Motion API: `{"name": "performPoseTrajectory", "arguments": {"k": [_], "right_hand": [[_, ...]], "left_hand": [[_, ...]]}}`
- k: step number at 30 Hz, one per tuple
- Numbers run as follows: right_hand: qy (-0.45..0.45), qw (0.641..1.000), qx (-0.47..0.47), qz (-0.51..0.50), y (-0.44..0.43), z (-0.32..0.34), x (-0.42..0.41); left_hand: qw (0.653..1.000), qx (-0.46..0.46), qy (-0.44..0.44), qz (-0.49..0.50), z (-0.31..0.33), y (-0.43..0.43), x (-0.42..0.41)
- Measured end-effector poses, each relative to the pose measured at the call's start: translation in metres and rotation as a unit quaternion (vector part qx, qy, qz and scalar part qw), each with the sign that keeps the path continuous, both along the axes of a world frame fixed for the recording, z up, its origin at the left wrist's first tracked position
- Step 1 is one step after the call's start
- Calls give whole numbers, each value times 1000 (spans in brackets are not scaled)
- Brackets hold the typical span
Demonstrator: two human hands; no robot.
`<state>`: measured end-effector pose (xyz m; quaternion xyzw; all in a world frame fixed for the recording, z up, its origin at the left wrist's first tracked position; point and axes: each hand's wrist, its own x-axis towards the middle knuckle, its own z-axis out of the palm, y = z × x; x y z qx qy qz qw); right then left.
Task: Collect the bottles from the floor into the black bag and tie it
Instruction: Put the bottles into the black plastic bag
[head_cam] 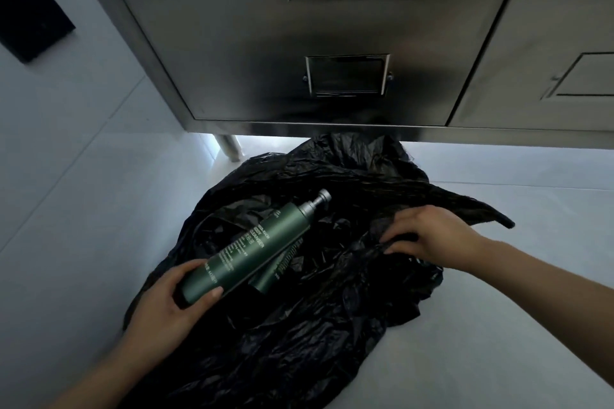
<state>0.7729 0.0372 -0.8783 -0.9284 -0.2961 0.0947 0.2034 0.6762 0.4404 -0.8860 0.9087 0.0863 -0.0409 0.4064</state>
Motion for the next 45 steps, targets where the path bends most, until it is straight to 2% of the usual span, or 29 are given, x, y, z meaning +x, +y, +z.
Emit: {"name": "performPoseTrajectory", "arguments": {"k": [3, 7, 12, 17, 22, 27, 30, 37, 40, 45], "right_hand": [[12, 998, 47, -35, -21, 2, -19], [29, 995, 66, -71, -38, 5, -45], [38, 992, 79, -87, -47, 6, -73], [60, 987, 105, -105, -49, 5, -80], [73, 982, 125, -123, -44, 1, -70], [93, 985, 98, -112, -37, -5, -55], [89, 985, 99, -113, -31, 1, -44], [99, 978, 132, -129, -16, 81, -16], [107, 971, 129, -170, -13, 136, -20], [136, 968, 109, -179, 6, 249, -52]], "left_hand": [[999, 8, 9, -29, -3, -22, 1], [998, 12, 21, -60, -12, -50, 7], [999, 10, 28, -42, -25, -77, 17], [997, -40, 62, -12, -34, -109, 32], [985, 24, 128, -112, -40, -119, 34], [981, 40, 99, -162, -30, -105, 32], [979, 58, 48, -188, -15, -100, 45], [955, 140, -39, -260, 73, -104, 91], [952, 141, -35, -270, 138, -113, 94], [946, 143, -22, -290, 268, -116, 75]]}}
